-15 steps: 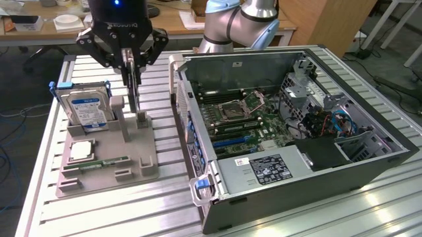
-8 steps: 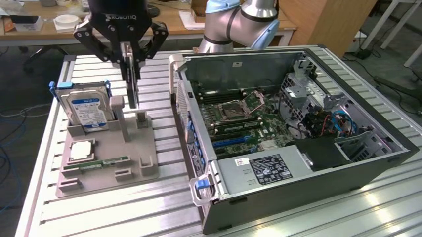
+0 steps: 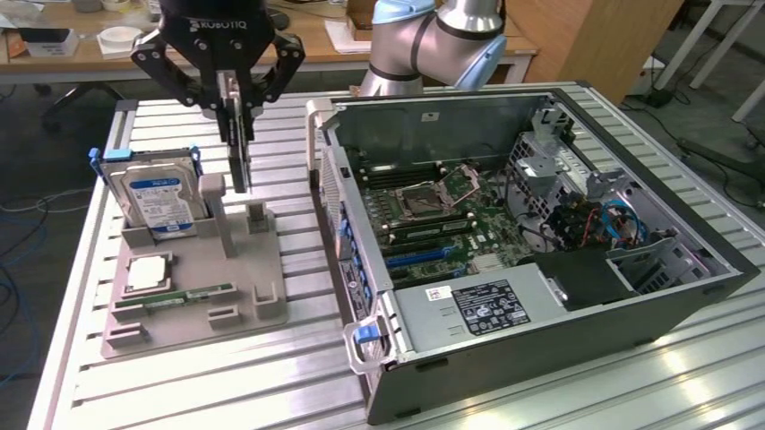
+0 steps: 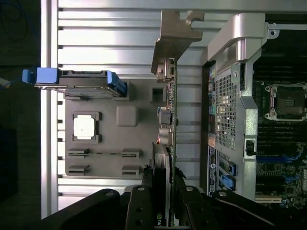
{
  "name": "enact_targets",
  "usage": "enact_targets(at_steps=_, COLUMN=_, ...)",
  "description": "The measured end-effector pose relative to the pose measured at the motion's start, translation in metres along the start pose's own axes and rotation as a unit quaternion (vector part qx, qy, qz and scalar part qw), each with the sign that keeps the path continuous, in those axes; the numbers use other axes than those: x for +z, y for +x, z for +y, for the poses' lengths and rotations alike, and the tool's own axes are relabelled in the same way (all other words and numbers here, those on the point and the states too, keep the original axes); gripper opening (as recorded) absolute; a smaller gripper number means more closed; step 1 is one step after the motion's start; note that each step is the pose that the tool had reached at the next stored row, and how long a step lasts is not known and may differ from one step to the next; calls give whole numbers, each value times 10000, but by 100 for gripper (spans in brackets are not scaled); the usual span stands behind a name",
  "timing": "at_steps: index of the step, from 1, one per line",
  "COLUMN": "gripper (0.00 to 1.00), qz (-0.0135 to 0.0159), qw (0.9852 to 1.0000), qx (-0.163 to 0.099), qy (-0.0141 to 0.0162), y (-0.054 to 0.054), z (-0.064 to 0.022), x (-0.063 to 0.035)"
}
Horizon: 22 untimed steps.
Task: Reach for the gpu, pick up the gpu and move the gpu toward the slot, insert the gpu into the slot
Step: 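Pick up the gpu and move the gpu toward the slot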
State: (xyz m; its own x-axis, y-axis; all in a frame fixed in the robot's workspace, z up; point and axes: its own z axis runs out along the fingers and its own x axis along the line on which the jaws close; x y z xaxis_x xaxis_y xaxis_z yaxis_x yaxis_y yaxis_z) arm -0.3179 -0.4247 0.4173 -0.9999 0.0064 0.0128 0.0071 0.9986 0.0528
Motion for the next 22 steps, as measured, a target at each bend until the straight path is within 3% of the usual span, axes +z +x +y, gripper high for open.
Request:
enact_targets(at_steps=7, gripper=27, qz=0, qw=10000, qx=0, qy=1, y=-207, z=1, x=2)
enact_targets(at_steps=14, gripper=27, qz=-1, qw=10000, qx=1, qy=19, y=-334, z=2, x=10)
enact_targets(at_steps=16, gripper=27, qz=-1, qw=10000, qx=1, qy=33, y=-359, z=2, x=10)
enact_targets(at_steps=18, gripper=27, qz=-2, qw=10000, qx=1, qy=66, y=-385, z=2, x=10)
enact_targets(at_steps=22, gripper=27, qz=-2, qw=10000, qx=1, qy=72, y=-430, z=2, x=12)
